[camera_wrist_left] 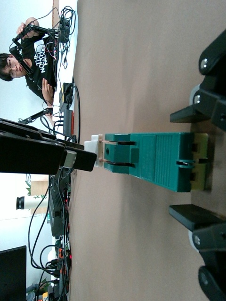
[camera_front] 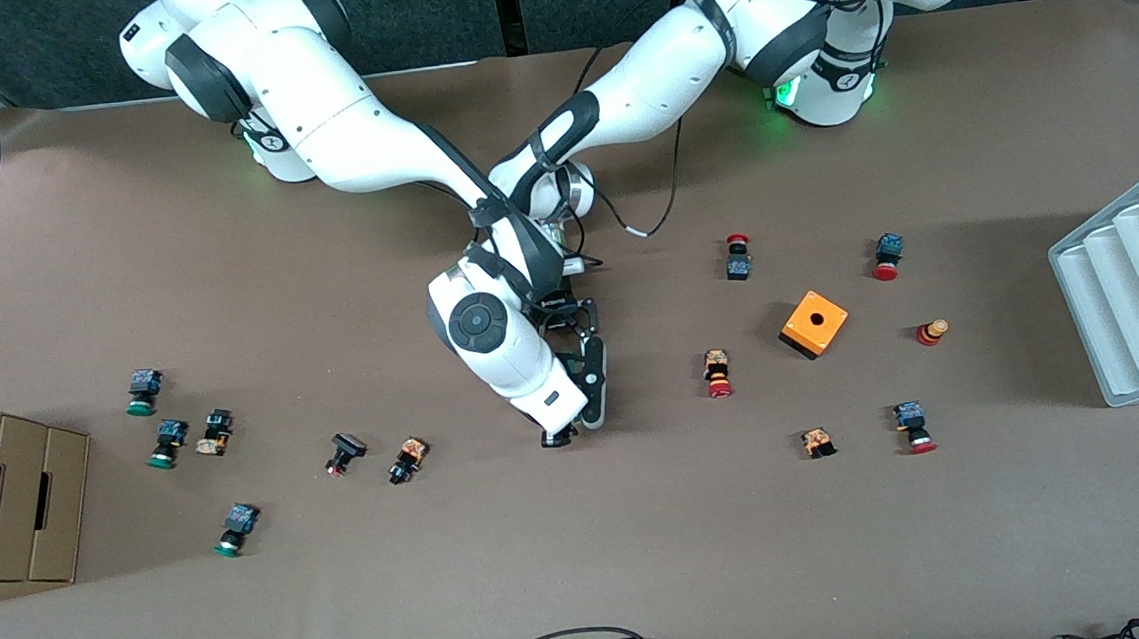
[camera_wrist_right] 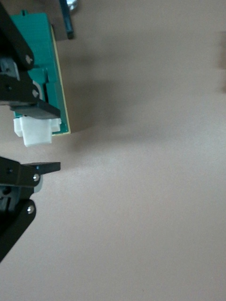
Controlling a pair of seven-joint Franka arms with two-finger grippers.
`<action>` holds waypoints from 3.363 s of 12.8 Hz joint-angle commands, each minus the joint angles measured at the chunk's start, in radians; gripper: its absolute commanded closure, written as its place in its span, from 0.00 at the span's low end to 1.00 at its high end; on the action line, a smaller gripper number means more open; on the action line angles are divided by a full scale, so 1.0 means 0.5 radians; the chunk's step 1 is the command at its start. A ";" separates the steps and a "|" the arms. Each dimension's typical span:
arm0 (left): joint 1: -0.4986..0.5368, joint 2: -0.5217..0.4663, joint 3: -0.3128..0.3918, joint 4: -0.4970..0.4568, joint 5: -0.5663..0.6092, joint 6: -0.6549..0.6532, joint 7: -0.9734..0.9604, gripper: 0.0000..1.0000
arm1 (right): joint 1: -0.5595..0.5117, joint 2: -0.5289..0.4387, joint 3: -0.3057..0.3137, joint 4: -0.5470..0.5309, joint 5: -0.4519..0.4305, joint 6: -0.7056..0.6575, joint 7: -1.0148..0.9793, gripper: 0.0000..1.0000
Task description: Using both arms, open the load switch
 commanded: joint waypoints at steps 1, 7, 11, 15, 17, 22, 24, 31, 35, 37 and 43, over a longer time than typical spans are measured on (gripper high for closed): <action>-0.033 0.035 0.019 0.008 0.006 -0.034 -0.043 0.22 | 0.018 0.016 -0.038 -0.001 0.046 0.058 -0.043 0.56; -0.033 0.035 0.019 0.008 0.006 -0.034 -0.037 0.22 | 0.018 0.028 -0.041 -0.004 0.049 0.058 -0.043 0.53; -0.033 0.035 0.019 0.005 0.006 -0.034 -0.034 0.21 | 0.014 0.028 -0.041 -0.004 0.052 0.055 -0.040 0.31; -0.033 0.038 0.019 0.005 0.006 -0.034 -0.034 0.22 | 0.014 0.034 -0.051 -0.007 0.055 0.055 -0.043 0.26; -0.033 0.035 0.019 0.005 0.006 -0.034 -0.034 0.22 | 0.014 0.037 -0.051 -0.007 0.055 0.055 -0.043 0.32; -0.033 0.035 0.019 0.005 0.006 -0.034 -0.034 0.22 | 0.018 0.040 -0.051 -0.031 0.058 0.052 -0.037 0.44; -0.033 0.035 0.019 0.005 0.006 -0.034 -0.034 0.22 | 0.018 0.040 -0.051 -0.034 0.055 0.052 -0.040 0.55; -0.033 0.035 0.019 0.002 0.006 -0.034 -0.031 0.22 | 0.021 0.031 -0.051 -0.053 0.049 0.052 -0.037 0.61; -0.033 0.035 0.019 0.005 0.006 -0.034 -0.028 0.22 | 0.033 0.022 -0.051 -0.056 0.049 0.049 -0.037 0.62; -0.036 0.035 0.019 0.002 0.006 -0.034 -0.028 0.22 | 0.033 0.019 -0.051 -0.065 0.049 0.046 -0.037 0.63; -0.033 0.035 0.019 0.005 0.006 -0.034 -0.022 0.23 | 0.054 -0.027 -0.051 -0.108 0.049 -0.018 -0.037 0.63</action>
